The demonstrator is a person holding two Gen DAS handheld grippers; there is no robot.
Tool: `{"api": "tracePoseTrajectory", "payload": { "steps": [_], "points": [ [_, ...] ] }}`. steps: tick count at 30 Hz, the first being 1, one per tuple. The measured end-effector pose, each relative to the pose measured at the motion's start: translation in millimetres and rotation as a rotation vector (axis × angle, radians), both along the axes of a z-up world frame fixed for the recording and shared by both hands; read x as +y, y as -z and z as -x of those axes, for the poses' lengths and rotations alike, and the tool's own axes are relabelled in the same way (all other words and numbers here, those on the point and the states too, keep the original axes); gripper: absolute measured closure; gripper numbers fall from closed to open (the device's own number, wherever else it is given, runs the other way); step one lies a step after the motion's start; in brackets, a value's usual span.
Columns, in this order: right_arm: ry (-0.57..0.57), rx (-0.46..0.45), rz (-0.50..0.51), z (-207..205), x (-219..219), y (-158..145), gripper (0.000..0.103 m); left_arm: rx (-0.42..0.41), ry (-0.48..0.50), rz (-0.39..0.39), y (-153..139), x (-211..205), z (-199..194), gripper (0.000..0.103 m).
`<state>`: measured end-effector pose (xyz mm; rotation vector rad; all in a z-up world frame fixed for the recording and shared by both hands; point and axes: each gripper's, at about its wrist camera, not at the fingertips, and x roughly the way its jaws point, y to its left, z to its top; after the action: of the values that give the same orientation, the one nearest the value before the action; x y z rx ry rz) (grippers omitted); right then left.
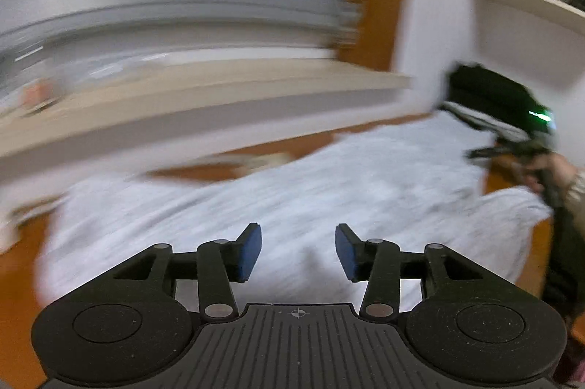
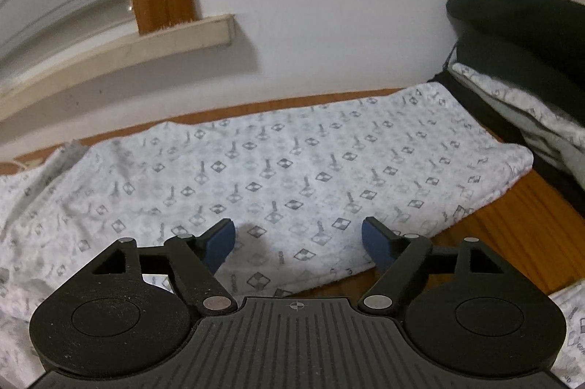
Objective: Fold clothes
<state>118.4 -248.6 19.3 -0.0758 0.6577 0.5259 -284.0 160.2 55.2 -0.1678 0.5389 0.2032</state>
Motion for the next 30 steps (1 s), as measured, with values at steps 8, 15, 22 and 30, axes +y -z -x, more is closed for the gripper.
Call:
{"api": "tracePoseTrajectory", "payload": {
  "steps": [8, 15, 22, 30],
  "points": [
    [0.044, -0.006, 0.016, 6, -2, 2, 0.025, 0.064, -0.207, 0.057, 26, 45, 69, 0.054],
    [0.052, -0.004, 0.02, 9, -1, 1, 0.024, 0.061, -0.193, 0.029, 31, 38, 80, 0.1],
    [0.055, -0.001, 0.013, 9, 0, 2, 0.024, 0.009, -0.156, -0.021, 0, 16, 129, 0.1],
    [0.053, 0.002, 0.009, 8, -1, 2, 0.024, 0.094, -0.145, 0.079, 14, 27, 156, 0.09]
  ]
}}
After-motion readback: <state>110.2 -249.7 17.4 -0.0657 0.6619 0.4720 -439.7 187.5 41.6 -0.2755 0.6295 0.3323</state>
